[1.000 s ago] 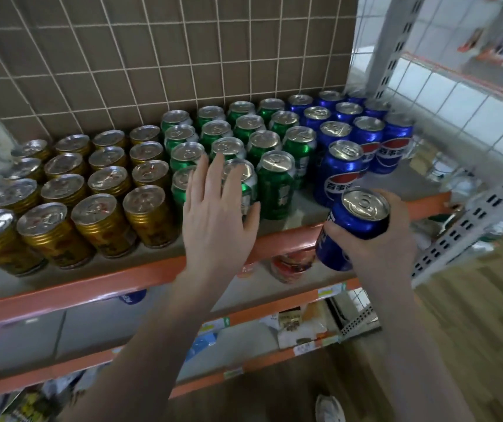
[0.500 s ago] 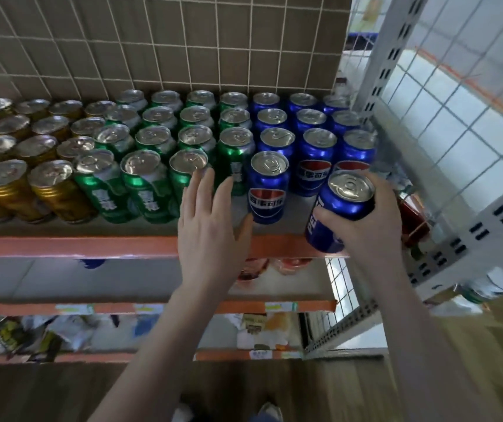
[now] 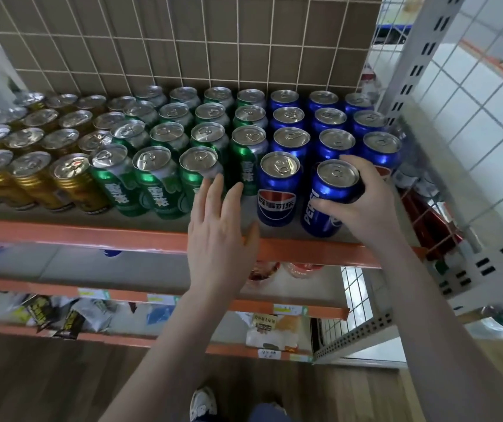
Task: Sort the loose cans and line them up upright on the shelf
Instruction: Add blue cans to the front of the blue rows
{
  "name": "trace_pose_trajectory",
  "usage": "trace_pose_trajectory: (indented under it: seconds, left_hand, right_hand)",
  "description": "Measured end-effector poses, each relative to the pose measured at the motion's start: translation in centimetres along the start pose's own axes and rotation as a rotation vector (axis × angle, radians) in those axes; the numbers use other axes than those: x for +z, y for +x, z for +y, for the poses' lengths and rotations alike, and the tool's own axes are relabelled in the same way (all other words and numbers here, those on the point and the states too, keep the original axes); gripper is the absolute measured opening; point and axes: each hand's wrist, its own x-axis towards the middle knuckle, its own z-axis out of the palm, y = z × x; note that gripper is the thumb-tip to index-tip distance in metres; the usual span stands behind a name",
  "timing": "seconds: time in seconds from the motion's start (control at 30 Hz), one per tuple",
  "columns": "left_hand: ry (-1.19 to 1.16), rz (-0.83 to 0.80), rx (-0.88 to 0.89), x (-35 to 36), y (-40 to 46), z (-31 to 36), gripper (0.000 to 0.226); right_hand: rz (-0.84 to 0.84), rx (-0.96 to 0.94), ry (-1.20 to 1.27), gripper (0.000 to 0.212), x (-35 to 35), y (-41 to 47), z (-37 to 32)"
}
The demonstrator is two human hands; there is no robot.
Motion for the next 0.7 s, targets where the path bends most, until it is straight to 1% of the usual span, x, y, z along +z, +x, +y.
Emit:
trace_pose_trajectory:
  seconds: [0.07, 0.13, 0.2, 0.27, 0.33, 0.37, 0.47, 0.57, 0.7]
  left_hand:
    - [0.003, -0.006, 0.013, 0.1, 0.1, 0.0, 0.056]
    - [0.013, -0.015, 0.023, 0.1, 0.1, 0.0, 0.056]
    - [0.017, -0.028, 0.031, 0.1, 0.1, 0.1, 0.057]
    - [0.013, -0.041, 0.038, 0.3, 0.0, 0.3, 0.057]
    - [0.011, -0.046, 0.056, 0.6, -0.2, 0.2, 0.055]
    - [0.011, -0.046, 0.067, 0.9, -0.3, 0.1, 0.053]
    - [0.023, -0.065, 0.079, 1.8, -0.9, -0.6, 0.049]
    - [0.035, -0.117, 0.068, 2.9, -1.4, -1.3, 0.044]
    - [0.084, -0.16, 0.066, 4.3, -2.1, -2.3, 0.039]
  right_hand:
    - [-0.081, 0.0, -0.02, 0.073, -0.7, 0.2, -0.1]
    - [-0.157, -0.019, -0.11, 0.072, -1.5, 0.5, -0.5]
    - [-0.158, -0.044, -0.294, 0.068, -2.2, 1.1, -1.5]
    - [-0.144, -0.071, -0.535, 0.07, -2.6, 1.9, -3.0]
    - [-0.182, -0.101, -0.76, 0.07, -2.8, 2.8, -4.4]
    - [-0.211, -0.108, -0.834, 0.07, -2.8, 3.2, -5.0]
    - [-0.283, -0.117, -0.944, 0.067, -2.7, 4.2, -6.1]
    - [-0.287, -0.13, -1.013, 0.063, -2.4, 4.4, -6.5]
    - [-0.286, -0.116, -1.1, 0.064, -2.1, 4.5, -6.9]
